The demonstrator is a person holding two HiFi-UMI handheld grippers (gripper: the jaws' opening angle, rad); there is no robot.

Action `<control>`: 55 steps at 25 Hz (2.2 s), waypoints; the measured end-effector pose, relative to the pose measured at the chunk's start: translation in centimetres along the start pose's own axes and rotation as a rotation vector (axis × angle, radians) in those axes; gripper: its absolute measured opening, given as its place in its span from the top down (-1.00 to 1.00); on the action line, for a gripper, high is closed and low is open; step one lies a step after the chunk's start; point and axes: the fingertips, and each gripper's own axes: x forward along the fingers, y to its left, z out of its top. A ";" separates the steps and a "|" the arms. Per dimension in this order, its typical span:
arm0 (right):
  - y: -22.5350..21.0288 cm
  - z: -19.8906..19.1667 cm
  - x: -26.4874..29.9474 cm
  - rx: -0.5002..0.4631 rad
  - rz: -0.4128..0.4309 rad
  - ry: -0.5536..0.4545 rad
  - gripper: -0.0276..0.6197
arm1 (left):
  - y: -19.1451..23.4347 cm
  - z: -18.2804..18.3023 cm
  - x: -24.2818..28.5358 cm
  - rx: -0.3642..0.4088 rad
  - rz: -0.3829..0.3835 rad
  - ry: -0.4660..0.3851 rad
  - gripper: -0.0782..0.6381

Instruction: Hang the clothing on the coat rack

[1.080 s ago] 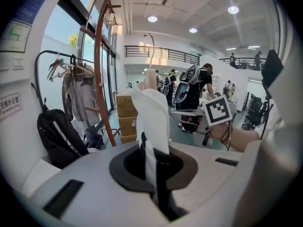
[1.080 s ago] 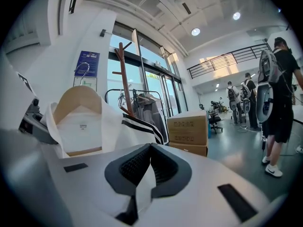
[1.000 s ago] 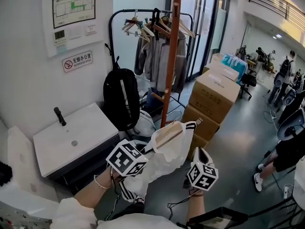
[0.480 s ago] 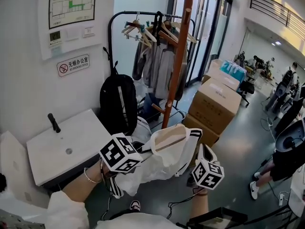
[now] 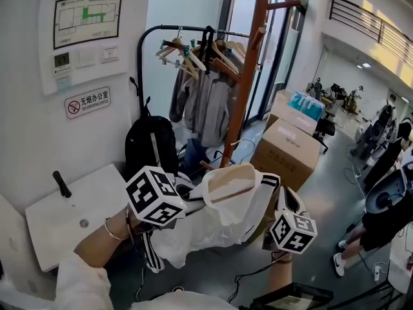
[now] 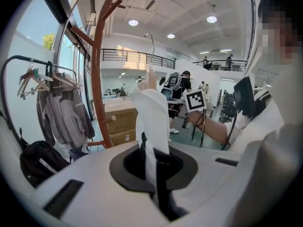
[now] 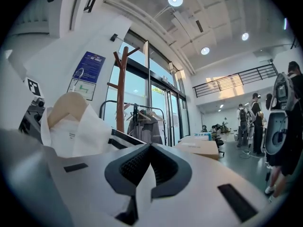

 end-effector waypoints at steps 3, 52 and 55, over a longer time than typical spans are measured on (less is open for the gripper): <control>-0.5 0.7 1.0 -0.003 -0.020 -0.009 0.85 | 0.7 1.1 -0.1 0.029 -0.033 -0.010 0.74; -9.3 14.1 7.8 -0.113 -0.069 -0.201 0.84 | 5.1 16.5 -4.0 0.124 -0.027 -0.105 0.73; -9.4 14.3 7.7 -0.109 -0.066 -0.208 0.84 | 5.2 16.9 -4.1 0.100 -0.044 -0.109 0.73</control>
